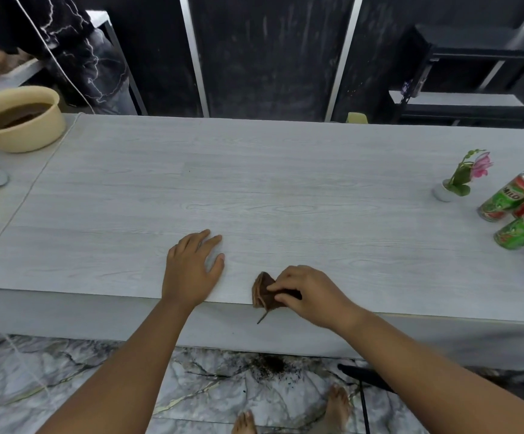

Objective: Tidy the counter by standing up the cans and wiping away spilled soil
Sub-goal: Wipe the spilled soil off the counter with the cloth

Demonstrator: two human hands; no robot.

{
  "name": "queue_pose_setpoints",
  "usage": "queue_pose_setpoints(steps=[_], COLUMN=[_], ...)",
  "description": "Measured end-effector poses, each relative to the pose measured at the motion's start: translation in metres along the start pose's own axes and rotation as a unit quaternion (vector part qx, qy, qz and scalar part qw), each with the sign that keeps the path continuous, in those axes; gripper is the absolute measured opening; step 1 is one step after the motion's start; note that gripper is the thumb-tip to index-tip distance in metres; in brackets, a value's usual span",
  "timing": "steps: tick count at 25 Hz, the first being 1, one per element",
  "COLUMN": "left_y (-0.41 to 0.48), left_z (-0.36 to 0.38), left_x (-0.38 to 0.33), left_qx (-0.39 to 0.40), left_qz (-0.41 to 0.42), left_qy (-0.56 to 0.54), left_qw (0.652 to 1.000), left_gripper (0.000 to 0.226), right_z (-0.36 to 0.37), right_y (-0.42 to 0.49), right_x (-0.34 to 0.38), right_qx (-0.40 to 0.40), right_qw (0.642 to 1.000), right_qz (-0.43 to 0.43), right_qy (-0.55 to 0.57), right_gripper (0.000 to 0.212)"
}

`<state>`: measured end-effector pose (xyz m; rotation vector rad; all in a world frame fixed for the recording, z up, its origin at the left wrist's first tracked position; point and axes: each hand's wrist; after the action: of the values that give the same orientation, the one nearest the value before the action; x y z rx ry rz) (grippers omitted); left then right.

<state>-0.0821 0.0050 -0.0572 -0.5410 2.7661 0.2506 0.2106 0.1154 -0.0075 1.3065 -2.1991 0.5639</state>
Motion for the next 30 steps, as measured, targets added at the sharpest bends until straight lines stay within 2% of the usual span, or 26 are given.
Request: queue_pose_setpoints(steps=[3, 5, 7, 9, 14, 19, 25, 28, 30], left_y=[-0.001, -0.001, -0.001, -0.001, -0.002, -0.001, -0.001, -0.001, -0.001], left_z=[0.0, 0.0, 0.0, 0.0, 0.0, 0.0, 0.001, 0.001, 0.001], left_x=[-0.001, -0.001, -0.002, -0.002, -0.002, -0.002, -0.002, -0.002, -0.003], left_qx=[-0.003, -0.004, -0.006, -0.005, -0.009, -0.009, -0.015, -0.018, -0.019], left_qz=[0.001, 0.0, 0.0, -0.001, 0.0, 0.001, -0.001, 0.0, 0.0], left_qy=[-0.004, -0.005, -0.005, -0.008, -0.013, -0.012, -0.01, -0.01, -0.009], left_qw=[1.0, 1.0, 1.0, 1.0, 1.0, 1.0, 1.0, 1.0, 1.0], left_gripper=[0.051, 0.052, 0.052, 0.052, 0.051, 0.051, 0.051, 0.05, 0.05], right_z=[0.008, 0.002, -0.012, -0.027, -0.047, -0.022, 0.014, 0.025, 0.019], right_y=[-0.022, -0.028, -0.025, -0.015, 0.033, 0.036, -0.016, -0.032, -0.036], right_x=[0.009, 0.011, 0.008, 0.002, -0.018, -0.026, 0.0, 0.011, 0.014], right_qx=[0.006, -0.007, -0.057, -0.112, -0.177, -0.123, -0.123, -0.069, -0.053], right_qw=[0.999, 0.987, 0.961, 0.948, 0.952, 0.978, 0.989, 0.996, 0.989], right_qz=[0.024, 0.083, 0.137, 0.159, 0.17, 0.166, 0.069, 0.057, 0.09], right_qy=[0.03, 0.14, 0.234, 0.253, 0.182, 0.037, -0.034, 0.0, 0.102], right_gripper=[0.027, 0.023, 0.019, 0.018, 0.021, 0.033, 0.032, 0.031, 0.027])
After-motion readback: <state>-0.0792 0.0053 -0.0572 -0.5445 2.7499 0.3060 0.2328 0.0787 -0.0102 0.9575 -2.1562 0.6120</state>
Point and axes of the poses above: each hand's wrist, its own y-axis towards the middle knuckle, its own z-axis out of the palm, x = y × z, and after that the axes turned 6 degrees about x, right-handed
